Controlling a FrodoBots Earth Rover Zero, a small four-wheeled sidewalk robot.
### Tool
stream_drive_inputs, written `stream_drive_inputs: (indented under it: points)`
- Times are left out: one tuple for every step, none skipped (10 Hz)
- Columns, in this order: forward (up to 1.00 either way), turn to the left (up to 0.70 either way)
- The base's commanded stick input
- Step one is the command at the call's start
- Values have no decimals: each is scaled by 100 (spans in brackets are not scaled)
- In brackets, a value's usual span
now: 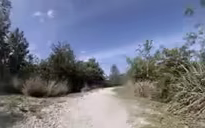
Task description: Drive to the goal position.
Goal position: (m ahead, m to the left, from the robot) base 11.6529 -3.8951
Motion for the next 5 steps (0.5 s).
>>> stream_drive_inputs:
  points:
    - [70, 0]
    - [70, 0]
    - [70, 0]
    - [70, 0]
    - [70, 0]
